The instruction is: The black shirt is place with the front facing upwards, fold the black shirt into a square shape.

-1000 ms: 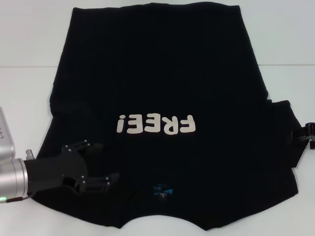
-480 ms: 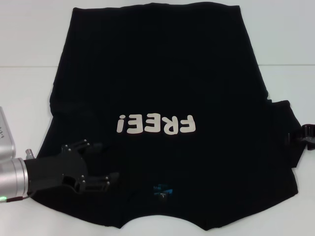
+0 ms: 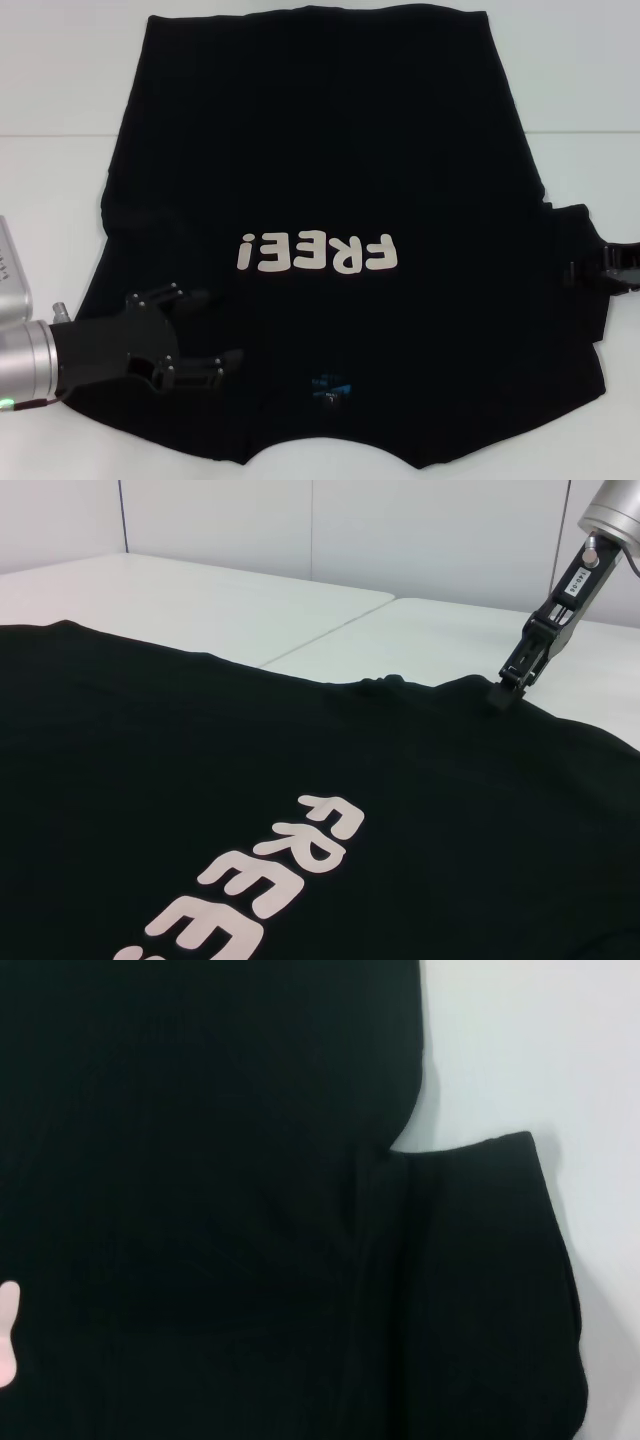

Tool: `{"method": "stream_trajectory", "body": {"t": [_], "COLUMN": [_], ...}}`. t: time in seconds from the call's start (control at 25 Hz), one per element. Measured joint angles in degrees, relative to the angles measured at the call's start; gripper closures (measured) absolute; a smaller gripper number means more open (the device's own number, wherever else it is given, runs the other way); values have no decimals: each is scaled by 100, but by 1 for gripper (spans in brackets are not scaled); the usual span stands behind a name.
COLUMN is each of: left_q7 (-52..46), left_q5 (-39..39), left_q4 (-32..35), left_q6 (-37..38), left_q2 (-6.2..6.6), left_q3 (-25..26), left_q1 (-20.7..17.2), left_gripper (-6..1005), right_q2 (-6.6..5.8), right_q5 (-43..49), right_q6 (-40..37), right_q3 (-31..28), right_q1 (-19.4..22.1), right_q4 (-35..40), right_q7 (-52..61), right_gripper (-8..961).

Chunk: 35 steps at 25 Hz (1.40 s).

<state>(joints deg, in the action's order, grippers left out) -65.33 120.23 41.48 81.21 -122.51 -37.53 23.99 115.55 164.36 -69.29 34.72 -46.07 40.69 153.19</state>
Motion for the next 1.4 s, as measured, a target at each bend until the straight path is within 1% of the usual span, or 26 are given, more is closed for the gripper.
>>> {"method": "stream_trajectory", "body": {"t": [0.2, 0.44, 0.64, 1.16, 1.28, 1.36, 1.4], "left_q7": [-12, -26, -30, -32, -32, -32, -32], "left_q5": [0, 0, 0, 0, 0, 0, 0], "left_q4": [0, 0, 0, 0, 0, 1, 0], "left_q6": [-29, -60, -76, -88, -88, -88, -88], "left_q2": [0, 0, 0, 0, 0, 0, 0], "left_q3": [0, 0, 0, 22, 32, 32, 30], "left_q1": [0, 0, 0, -11, -18, -22, -25], "left_gripper": [62, 62, 61, 61, 64, 65, 65], "right_q2": [2, 2, 2, -10, -42, -48, -48], "right_q5": [0, 11, 9, 24, 6, -36, -36], "right_q6": [19, 34, 39, 37, 36, -10, -10], "right_q3": [0, 78, 137, 149, 146, 102, 102], "right_q1": [0, 2, -1, -25, -3, 68, 68], "right_q4": [33, 73, 77, 92, 195, 494, 494], "right_q7": [-4, -5, 6, -1, -3, 5, 5], "right_gripper": [230, 445, 657, 932, 931, 931, 926]}}
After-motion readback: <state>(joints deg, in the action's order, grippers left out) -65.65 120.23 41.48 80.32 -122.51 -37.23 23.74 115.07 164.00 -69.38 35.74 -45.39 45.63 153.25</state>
